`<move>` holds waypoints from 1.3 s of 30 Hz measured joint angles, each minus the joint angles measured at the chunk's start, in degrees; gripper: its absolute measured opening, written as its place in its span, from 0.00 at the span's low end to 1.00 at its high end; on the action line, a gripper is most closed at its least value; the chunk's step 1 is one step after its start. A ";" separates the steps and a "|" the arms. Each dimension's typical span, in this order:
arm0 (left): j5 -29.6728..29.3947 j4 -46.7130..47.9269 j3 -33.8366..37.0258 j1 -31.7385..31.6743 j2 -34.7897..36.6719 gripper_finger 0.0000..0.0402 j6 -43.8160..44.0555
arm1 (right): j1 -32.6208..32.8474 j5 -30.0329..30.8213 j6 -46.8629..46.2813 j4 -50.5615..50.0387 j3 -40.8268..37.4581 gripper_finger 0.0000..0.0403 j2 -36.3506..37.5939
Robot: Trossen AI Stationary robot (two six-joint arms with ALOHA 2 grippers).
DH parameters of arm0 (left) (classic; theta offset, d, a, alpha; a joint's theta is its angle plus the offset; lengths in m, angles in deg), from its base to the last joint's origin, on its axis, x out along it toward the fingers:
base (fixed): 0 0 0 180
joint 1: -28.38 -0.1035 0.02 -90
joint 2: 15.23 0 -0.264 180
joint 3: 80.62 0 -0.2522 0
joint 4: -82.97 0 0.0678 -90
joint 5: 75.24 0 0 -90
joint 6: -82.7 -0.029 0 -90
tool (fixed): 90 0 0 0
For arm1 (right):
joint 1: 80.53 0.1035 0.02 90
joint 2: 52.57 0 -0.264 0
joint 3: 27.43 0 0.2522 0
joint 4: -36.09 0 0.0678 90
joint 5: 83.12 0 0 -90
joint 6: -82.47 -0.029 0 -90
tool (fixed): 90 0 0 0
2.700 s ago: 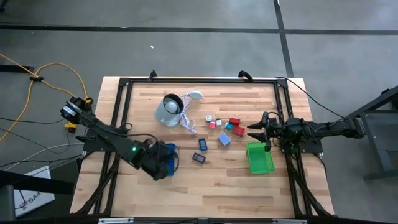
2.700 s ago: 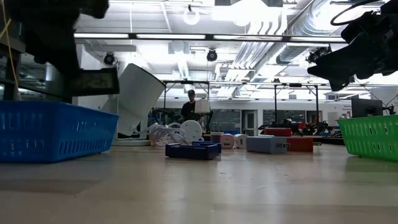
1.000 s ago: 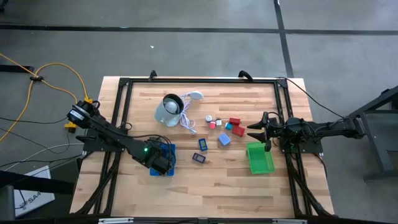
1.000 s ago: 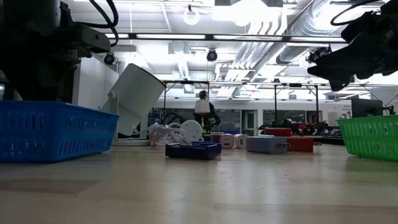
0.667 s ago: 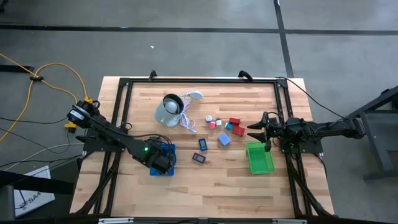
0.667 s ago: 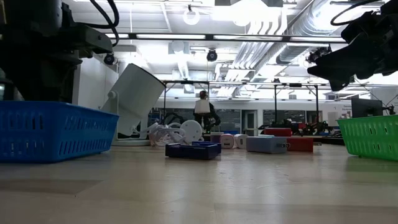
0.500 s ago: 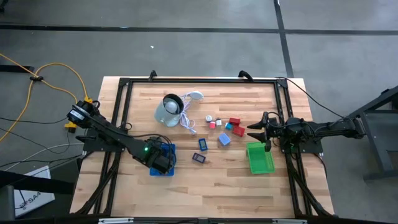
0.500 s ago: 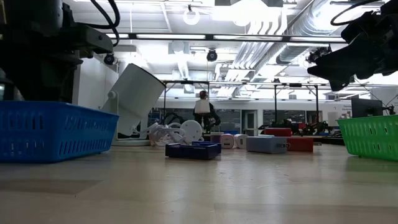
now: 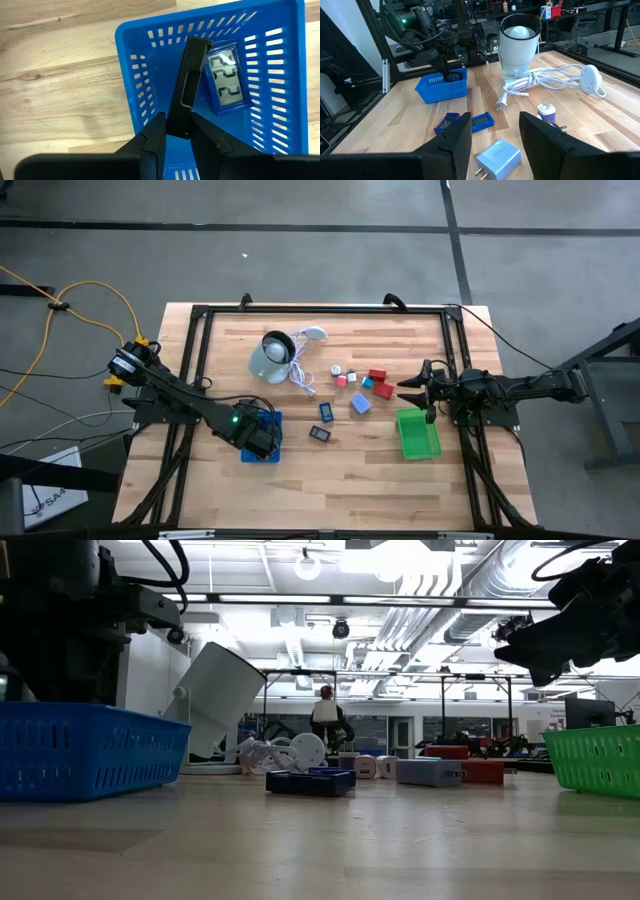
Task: Pick & Place Office items
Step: Put the black digital timer into the blue bin, then put the blue digital timer into the blue bin
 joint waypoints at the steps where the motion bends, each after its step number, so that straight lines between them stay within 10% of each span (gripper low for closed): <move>1: 0.00 0.00 0.00 0.00 0.00 0.17 0.02 | 0.00 0.00 -0.01 0.00 0.00 0.38 0.01; 39: 0.03 -0.09 0.00 0.00 0.00 0.33 0.33 | 0.01 0.00 -0.01 -0.01 -0.01 0.38 0.01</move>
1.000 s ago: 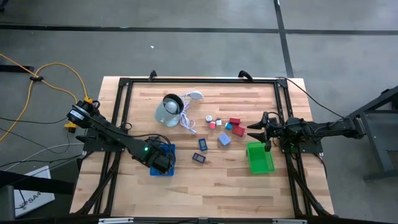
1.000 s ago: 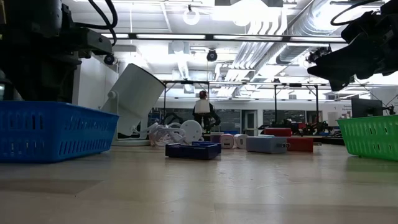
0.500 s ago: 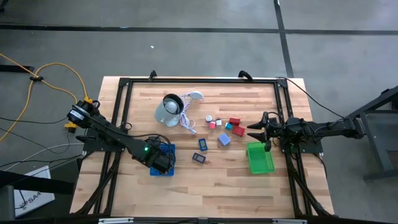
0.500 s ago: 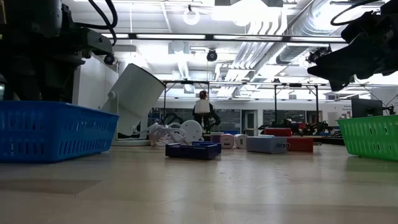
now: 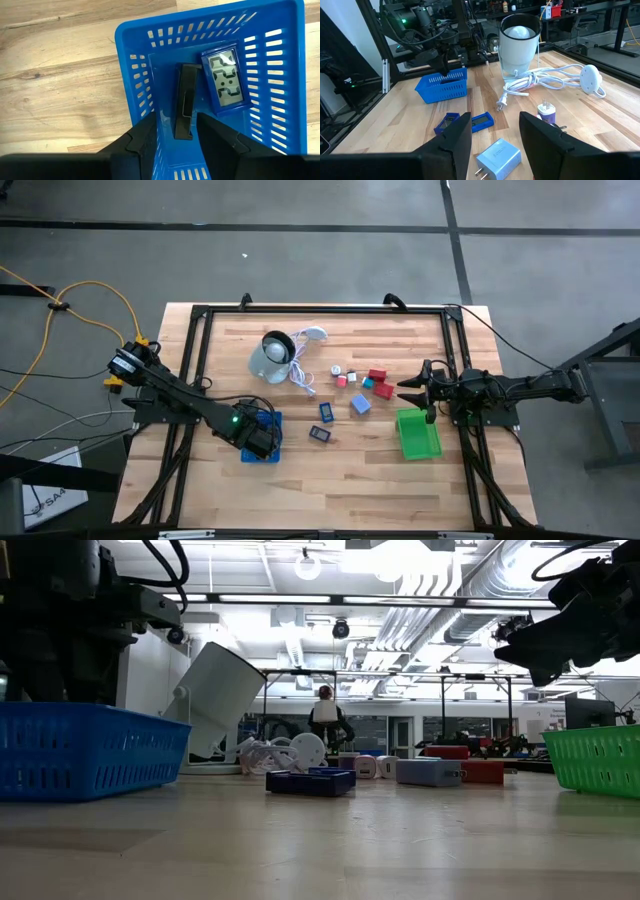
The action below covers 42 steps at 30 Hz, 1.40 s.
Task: Pick & Place Office items
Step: Put the blue digital timer into the blue bin
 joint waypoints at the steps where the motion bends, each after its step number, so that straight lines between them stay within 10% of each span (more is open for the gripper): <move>1: -0.01 0.00 0.00 0.00 0.00 0.33 0.00 | -0.01 0.00 0.00 0.01 0.01 0.38 -0.01; 20: -7.26 -5.84 -0.29 -4.87 2.85 0.33 -25.33 | -0.01 0.00 0.01 0.00 0.00 0.38 0.00; 42: -5.75 -34.56 -0.37 -17.13 4.13 0.33 -87.74 | -0.02 0.00 0.01 0.01 0.01 0.38 0.00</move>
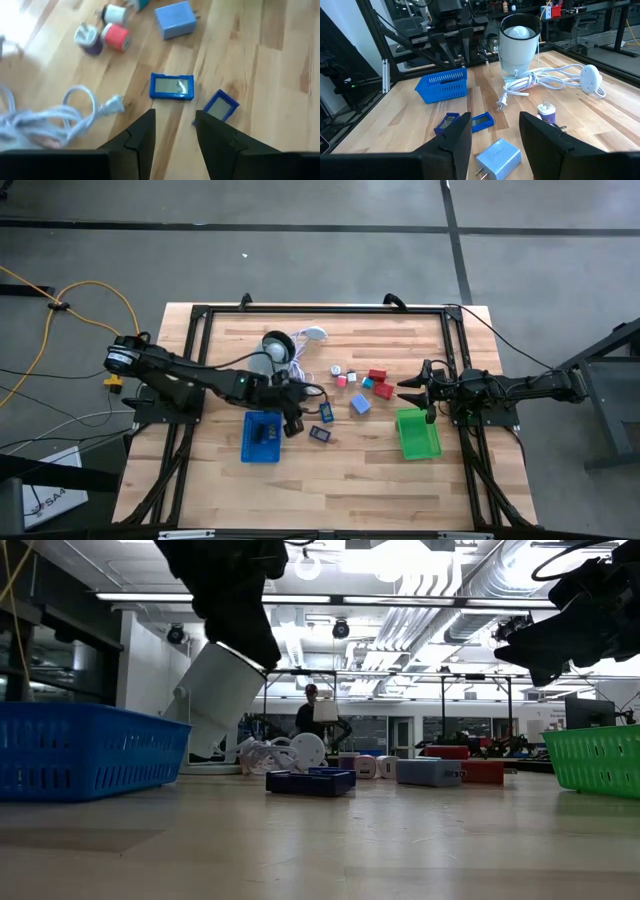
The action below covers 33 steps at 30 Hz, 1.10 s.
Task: Pick & Place Office items
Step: Put the blue digital timer into the blue bin
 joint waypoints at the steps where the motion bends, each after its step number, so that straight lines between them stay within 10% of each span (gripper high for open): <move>1: 1.12 -0.28 0.00 -0.20 -0.02 0.33 -2.05 | 0.02 0.02 0.00 0.00 0.00 0.38 -0.02; 25: 24.60 -13.60 0.01 -3.25 -14.94 0.33 -14.08 | 0.00 0.04 -0.02 0.26 -0.02 0.38 -0.79; 33: 24.54 -15.39 0.00 -3.68 -16.52 0.33 -17.88 | 0.02 0.28 -0.02 0.25 0.00 0.38 -1.31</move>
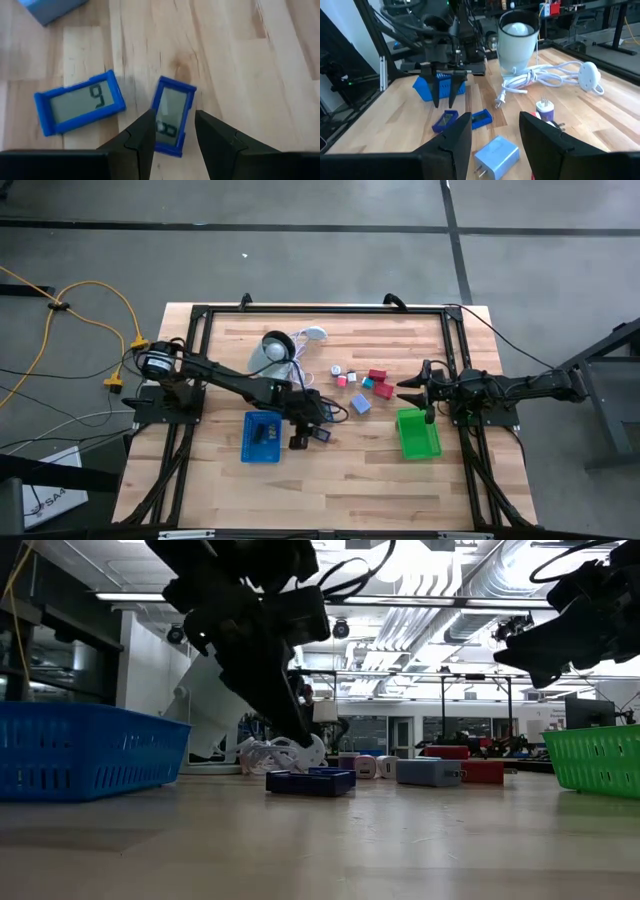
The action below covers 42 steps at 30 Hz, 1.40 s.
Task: Pick & Place Office items
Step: Put the blue digital timer into the blue bin
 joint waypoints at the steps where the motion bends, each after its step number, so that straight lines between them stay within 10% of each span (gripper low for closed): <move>1: -0.77 0.00 0.00 0.02 0.00 0.33 -0.08 | 0.00 0.00 0.02 0.02 -0.02 0.38 -0.03; 30: -4.38 -0.19 0.00 0.15 0.09 0.33 1.75 | -0.01 -0.04 0.02 0.10 0.00 0.38 -0.09; 42: -4.42 0.09 0.00 0.99 0.11 0.48 1.48 | -0.01 -0.04 0.01 0.11 -0.02 0.38 -0.09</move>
